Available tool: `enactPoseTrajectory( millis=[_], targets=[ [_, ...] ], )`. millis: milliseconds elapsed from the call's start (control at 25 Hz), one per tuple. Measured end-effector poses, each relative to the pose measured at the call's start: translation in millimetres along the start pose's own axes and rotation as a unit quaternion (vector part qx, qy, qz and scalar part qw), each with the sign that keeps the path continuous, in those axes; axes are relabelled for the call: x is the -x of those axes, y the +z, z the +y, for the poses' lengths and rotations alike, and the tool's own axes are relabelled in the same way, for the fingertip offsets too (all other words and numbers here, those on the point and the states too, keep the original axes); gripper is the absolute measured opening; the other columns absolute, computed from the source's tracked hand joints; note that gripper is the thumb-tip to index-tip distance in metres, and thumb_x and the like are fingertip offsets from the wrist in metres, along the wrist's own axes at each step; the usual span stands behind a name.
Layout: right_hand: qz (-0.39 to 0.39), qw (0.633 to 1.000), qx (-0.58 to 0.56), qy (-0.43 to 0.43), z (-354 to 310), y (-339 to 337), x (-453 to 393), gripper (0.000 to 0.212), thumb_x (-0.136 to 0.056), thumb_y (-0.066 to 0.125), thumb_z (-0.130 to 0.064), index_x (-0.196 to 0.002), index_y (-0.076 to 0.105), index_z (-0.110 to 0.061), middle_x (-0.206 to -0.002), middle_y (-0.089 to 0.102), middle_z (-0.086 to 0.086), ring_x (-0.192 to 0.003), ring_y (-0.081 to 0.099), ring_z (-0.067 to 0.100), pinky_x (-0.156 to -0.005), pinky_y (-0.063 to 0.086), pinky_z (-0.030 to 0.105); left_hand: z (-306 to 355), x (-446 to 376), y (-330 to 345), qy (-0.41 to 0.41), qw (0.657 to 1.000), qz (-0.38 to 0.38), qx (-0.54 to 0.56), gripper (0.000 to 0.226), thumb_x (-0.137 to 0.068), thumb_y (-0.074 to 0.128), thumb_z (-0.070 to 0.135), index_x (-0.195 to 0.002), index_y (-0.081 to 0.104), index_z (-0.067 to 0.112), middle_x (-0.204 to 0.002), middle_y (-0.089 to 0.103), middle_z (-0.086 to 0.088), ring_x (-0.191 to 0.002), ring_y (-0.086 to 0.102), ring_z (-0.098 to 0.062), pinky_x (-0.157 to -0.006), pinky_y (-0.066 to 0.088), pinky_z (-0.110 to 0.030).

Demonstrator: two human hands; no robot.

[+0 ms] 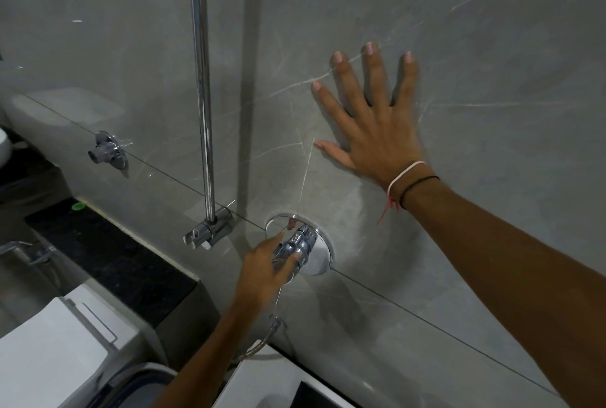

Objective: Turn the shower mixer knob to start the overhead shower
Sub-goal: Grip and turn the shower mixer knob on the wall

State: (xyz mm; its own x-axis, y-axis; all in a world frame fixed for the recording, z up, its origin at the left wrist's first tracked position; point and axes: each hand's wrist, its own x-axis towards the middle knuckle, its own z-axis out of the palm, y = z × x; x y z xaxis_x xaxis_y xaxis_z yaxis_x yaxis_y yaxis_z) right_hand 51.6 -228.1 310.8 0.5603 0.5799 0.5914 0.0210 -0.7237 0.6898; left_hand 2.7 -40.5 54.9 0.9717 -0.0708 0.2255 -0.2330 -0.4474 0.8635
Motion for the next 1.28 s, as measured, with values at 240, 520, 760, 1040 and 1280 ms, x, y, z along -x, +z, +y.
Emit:
enactPoseTrajectory(
  millis=[240,520,760,1040,1280],
  targets=[
    [0.004,1.0,0.004,-0.001,0.2,1.5,0.9,0.091,-0.099,0.032,-0.076,-0.17,0.007,-0.024,-0.175,0.008,0.021,-0.156,0.011,0.055,-0.112,-0.002,0.081,20.3,-7.2,26.4,0.004,0.997,0.075,-0.029,0.024,-0.093,0.063,0.031,-0.115,0.069,0.021,-0.107,0.076,0.001,-0.093,0.073,-0.012,-0.079,0.062,-0.023],
    [0.0,1.0,0.001,0.001,-1.5,-0.4,0.0,0.091,-0.099,0.033,-0.076,-0.17,0.008,-0.024,-0.175,0.01,0.02,-0.156,0.013,0.055,-0.113,-0.001,0.08,21.0,-10.8,28.0,0.034,0.985,0.073,-0.149,0.026,-0.093,0.066,0.02,-0.116,0.069,0.009,-0.109,0.073,-0.011,-0.094,0.072,-0.023,-0.082,0.061,-0.03],
    [-0.008,1.0,0.0,0.003,-2.0,-3.5,1.1,0.092,-0.099,0.033,-0.076,-0.17,0.007,-0.025,-0.175,0.009,0.02,-0.156,0.012,0.054,-0.114,0.003,0.08,15.1,-11.3,9.9,0.212,0.905,-0.002,-0.37,0.067,-0.041,0.101,0.021,-0.102,0.076,0.008,-0.094,0.079,-0.008,-0.081,0.076,-0.021,-0.055,0.063,-0.029],
    [-0.018,1.0,-0.002,0.004,-1.0,-6.3,0.3,0.091,-0.1,0.031,-0.076,-0.17,0.005,-0.025,-0.175,0.007,0.019,-0.157,0.01,0.053,-0.114,0.0,0.079,18.3,-18.1,2.0,0.323,0.821,-0.064,-0.467,0.076,-0.028,0.101,0.028,-0.098,0.078,0.008,-0.093,0.078,-0.009,-0.085,0.076,-0.024,-0.059,0.064,-0.031],
    [-0.01,1.0,0.003,0.003,-1.5,-5.5,0.3,0.091,-0.1,0.033,-0.076,-0.17,0.007,-0.024,-0.175,0.008,0.02,-0.156,0.011,0.054,-0.112,-0.004,0.078,9.5,-7.5,4.5,0.299,0.842,-0.071,-0.443,0.063,-0.067,0.084,0.041,-0.118,0.072,0.005,-0.115,0.076,-0.014,-0.106,0.073,-0.028,-0.08,0.064,-0.038]
  ],
)
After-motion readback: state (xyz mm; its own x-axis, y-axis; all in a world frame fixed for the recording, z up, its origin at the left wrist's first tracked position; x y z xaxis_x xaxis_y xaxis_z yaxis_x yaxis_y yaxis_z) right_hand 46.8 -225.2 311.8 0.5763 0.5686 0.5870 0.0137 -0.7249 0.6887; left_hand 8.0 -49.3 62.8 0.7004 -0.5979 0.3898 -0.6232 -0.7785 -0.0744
